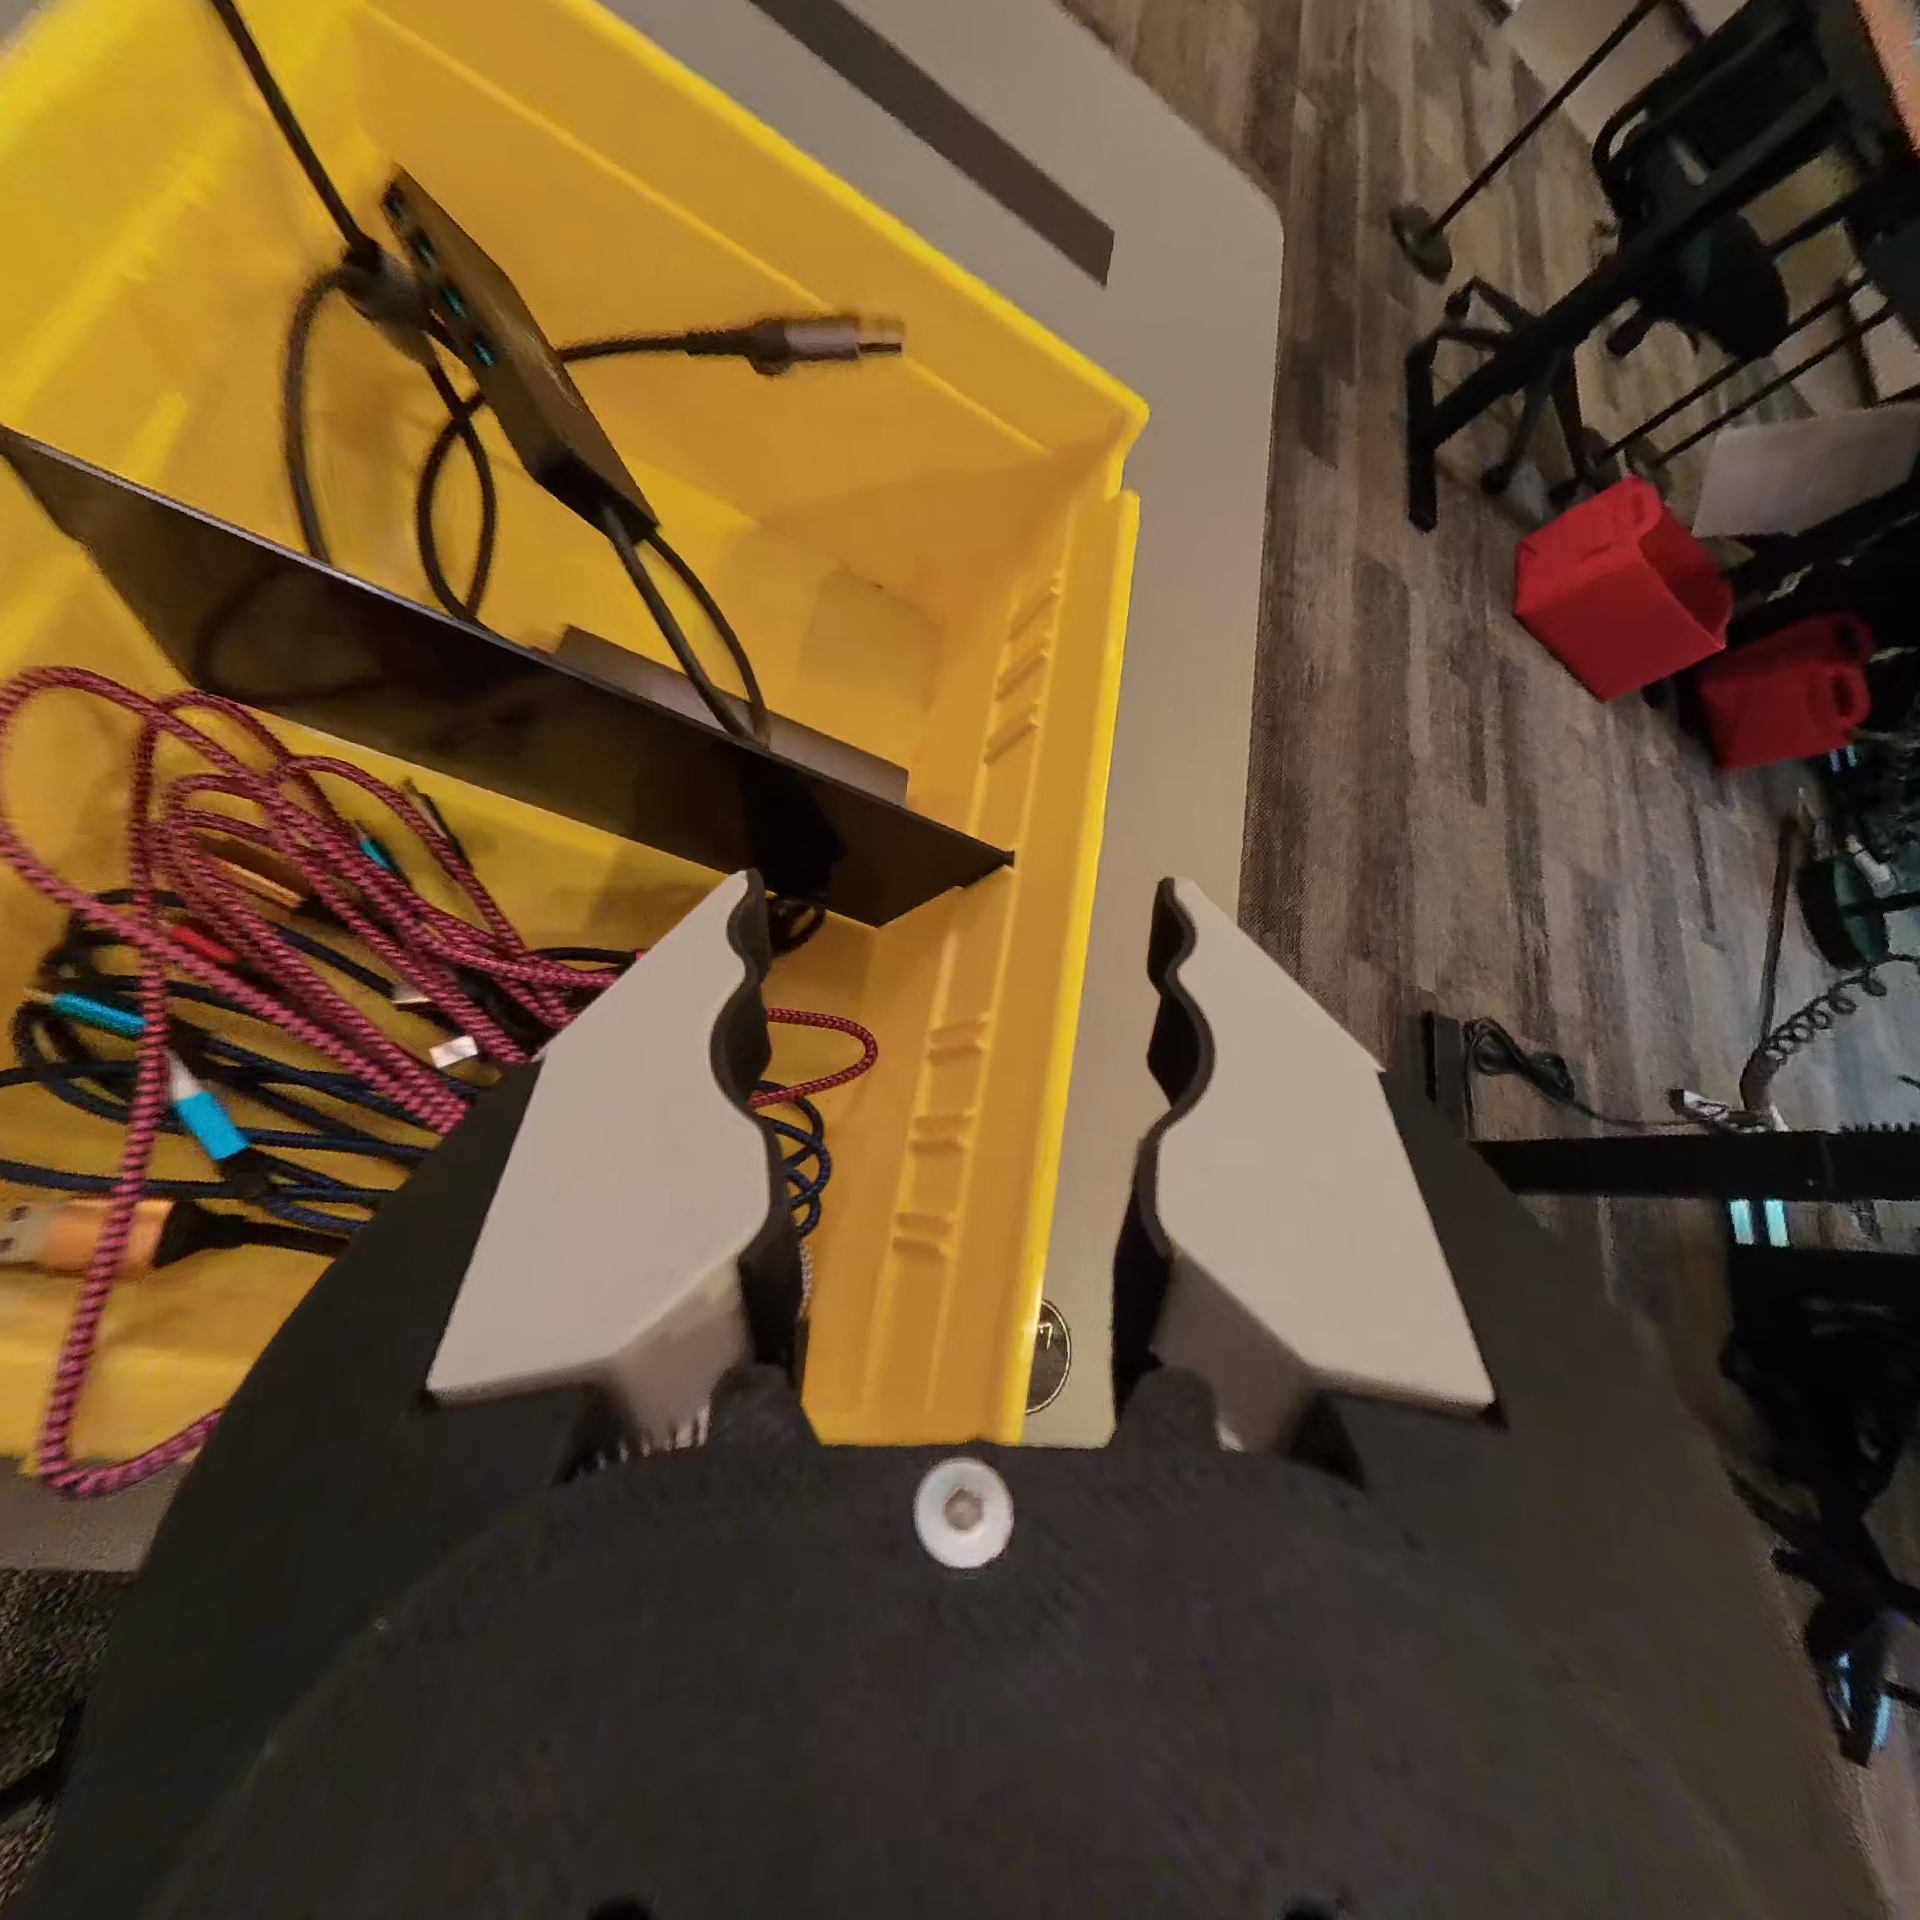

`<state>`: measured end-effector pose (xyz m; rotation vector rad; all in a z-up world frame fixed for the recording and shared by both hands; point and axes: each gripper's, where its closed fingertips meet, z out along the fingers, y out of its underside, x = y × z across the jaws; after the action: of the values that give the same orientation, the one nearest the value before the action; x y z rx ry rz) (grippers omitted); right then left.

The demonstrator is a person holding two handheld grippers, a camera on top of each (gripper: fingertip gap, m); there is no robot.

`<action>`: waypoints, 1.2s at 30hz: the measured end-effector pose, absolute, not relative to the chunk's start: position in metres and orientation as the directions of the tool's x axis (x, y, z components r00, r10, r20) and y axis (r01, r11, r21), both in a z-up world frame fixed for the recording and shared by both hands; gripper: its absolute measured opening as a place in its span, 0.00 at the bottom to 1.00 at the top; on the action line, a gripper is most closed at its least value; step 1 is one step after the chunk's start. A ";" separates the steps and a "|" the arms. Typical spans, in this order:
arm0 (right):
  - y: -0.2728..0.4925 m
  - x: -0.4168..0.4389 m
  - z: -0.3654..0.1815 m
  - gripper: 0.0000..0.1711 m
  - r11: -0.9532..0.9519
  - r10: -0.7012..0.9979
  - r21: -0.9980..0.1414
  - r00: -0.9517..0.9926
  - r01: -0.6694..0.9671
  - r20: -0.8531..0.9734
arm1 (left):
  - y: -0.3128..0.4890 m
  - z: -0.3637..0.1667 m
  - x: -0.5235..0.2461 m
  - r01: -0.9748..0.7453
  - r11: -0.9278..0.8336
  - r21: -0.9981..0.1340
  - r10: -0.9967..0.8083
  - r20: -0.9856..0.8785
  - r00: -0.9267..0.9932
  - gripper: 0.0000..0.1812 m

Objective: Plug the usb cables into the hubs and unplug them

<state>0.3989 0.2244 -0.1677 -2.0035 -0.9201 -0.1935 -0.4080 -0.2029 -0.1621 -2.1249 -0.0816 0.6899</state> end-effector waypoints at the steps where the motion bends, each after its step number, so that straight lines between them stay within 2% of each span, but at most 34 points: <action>1: 0.229 0.402 -0.173 0.45 -0.339 0.540 -0.660 0.713 0.670 0.447 | -0.201 -0.166 -0.416 -0.161 -0.622 -0.766 0.302 -0.424 0.854 0.48; 2: 0.233 0.406 -0.177 0.48 -0.357 0.544 -0.661 0.722 0.661 0.428 | -0.200 -0.170 -0.423 -0.137 -0.634 -0.761 0.304 -0.408 0.861 0.50; 5: 0.247 0.425 -0.176 0.47 -0.409 0.496 -0.692 0.781 0.595 0.379 | -0.203 -0.170 -0.442 -0.095 -0.634 -0.767 0.346 -0.391 0.853 0.51; 8: 0.253 0.444 -0.185 0.48 -0.475 0.476 -0.694 0.821 0.541 0.315 | -0.214 -0.180 -0.452 -0.009 -0.643 -0.766 0.375 -0.324 0.868 0.48; 10: 0.249 0.442 -0.195 0.46 -0.509 0.506 -0.699 0.832 0.502 0.228 | -0.219 -0.201 -0.446 0.071 -0.667 -0.742 0.337 -0.216 0.916 0.44; 12: 0.246 0.444 -0.208 0.45 -0.536 0.525 -0.672 0.825 0.511 0.209 | -0.220 -0.219 -0.443 0.130 -0.670 -0.731 0.334 -0.140 0.932 0.44; 15: 0.238 0.435 -0.231 0.41 -0.585 0.578 -0.638 0.810 0.500 0.105 | -0.214 -0.237 -0.432 0.159 -0.678 -0.717 0.277 -0.049 0.960 0.37; 16: 0.238 0.432 -0.237 0.40 -0.601 0.580 -0.631 0.811 0.490 0.076 | -0.211 -0.236 -0.431 0.172 -0.662 -0.730 0.273 -0.022 0.962 0.31; 18: 0.236 0.429 -0.245 0.28 -0.618 0.590 -0.622 0.806 0.481 0.037 | -0.207 -0.235 -0.426 0.173 -0.650 -0.740 0.247 0.010 0.969 0.17; 19: 0.235 0.426 -0.247 0.27 -0.629 0.599 -0.622 0.801 0.466 -0.006 | -0.207 -0.235 -0.426 0.175 -0.655 -0.735 0.242 0.015 0.970 0.10; 21: 0.233 0.417 -0.245 0.21 -0.636 0.611 -0.645 0.787 0.423 -0.087 | -0.208 -0.235 -0.432 0.164 -0.656 -0.737 0.261 -0.018 0.965 0.04; 25: 0.230 0.405 -0.241 0.13 -0.630 0.629 -0.670 0.764 0.393 -0.144 | -0.208 -0.234 -0.432 0.227 -0.617 -0.754 0.297 0.045 0.954 0.03; 28: 0.229 0.401 -0.242 0.10 -0.613 0.636 -0.661 0.766 0.434 -0.087 | -0.209 -0.228 -0.432 0.278 -0.571 -0.773 0.314 0.107 0.943 0.02; 36: 0.217 0.354 -0.242 0.10 -0.579 0.661 -0.655 0.749 0.486 -0.028 | -0.205 -0.202 -0.430 0.268 -0.492 -0.828 0.321 0.113 0.940 0.03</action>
<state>0.3544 0.2171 -0.2418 -2.3055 -0.8579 0.3572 -0.4302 -0.2048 -0.2019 -2.1119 -0.4168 0.0683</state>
